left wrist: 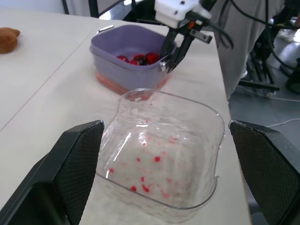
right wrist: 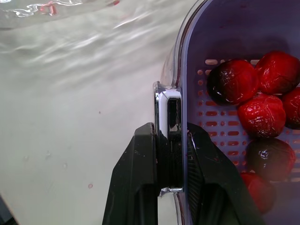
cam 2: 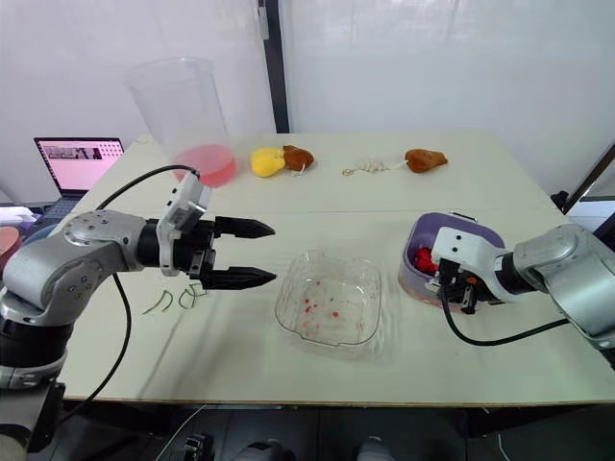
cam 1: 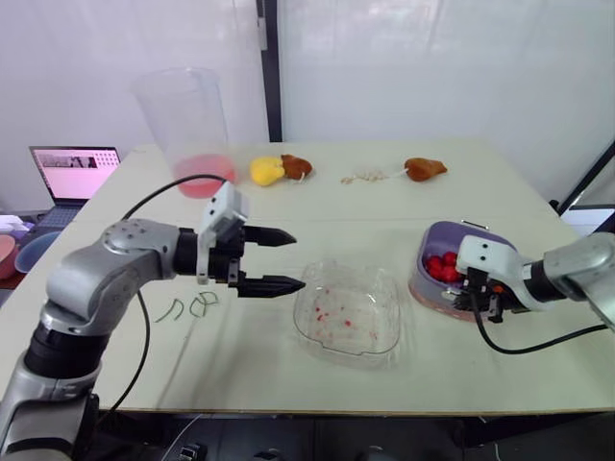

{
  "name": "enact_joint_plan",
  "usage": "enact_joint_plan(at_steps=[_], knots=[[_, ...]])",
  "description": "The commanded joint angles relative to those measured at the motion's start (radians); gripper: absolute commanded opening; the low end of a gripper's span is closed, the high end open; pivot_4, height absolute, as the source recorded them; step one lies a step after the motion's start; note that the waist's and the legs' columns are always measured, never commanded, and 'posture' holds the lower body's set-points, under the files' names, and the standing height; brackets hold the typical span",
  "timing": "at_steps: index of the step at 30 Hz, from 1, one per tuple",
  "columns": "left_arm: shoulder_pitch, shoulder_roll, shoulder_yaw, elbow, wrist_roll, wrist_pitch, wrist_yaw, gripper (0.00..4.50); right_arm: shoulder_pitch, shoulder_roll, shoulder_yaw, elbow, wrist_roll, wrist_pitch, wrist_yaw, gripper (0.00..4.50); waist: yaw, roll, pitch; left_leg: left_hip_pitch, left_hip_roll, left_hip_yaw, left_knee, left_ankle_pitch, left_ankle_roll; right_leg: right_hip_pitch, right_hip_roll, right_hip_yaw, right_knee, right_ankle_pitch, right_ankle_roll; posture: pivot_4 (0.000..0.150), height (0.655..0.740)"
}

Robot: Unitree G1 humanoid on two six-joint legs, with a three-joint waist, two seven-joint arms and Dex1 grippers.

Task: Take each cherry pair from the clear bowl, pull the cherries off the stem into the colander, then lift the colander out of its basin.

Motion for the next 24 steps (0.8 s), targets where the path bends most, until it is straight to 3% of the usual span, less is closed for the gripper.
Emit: enact_joint_plan(at_steps=[1,15,24], knots=[[-0.023,0.005,-0.007,0.003,0.013,-0.025,-0.019,4.5,-0.042,-0.035,-0.065,-0.053,0.014,0.012,0.014,0.23,0.0,0.0,0.0,0.0,0.0,0.0,0.0,0.0,0.0,0.0,0.0,0.0,0.0,0.0,0.0,0.15,0.74],[-0.061,-0.025,-0.054,0.061,0.062,-0.067,-0.07,4.5,-0.117,-0.082,-0.232,-0.1,0.154,0.14,0.044,0.23,0.001,0.0,0.0,0.0,0.0,0.0,0.0,0.0,0.0,0.0,0.0,0.0,0.0,0.0,0.0,0.15,0.74],[-0.076,-0.012,-0.059,0.085,0.077,-0.072,-0.099,4.5,-0.023,-0.073,-0.373,-0.051,0.228,0.142,0.051,0.23,0.001,0.0,0.0,0.0,0.0,0.0,0.0,0.0,0.0,0.0,0.0,0.0,0.0,0.0,0.0,0.15,0.74]])
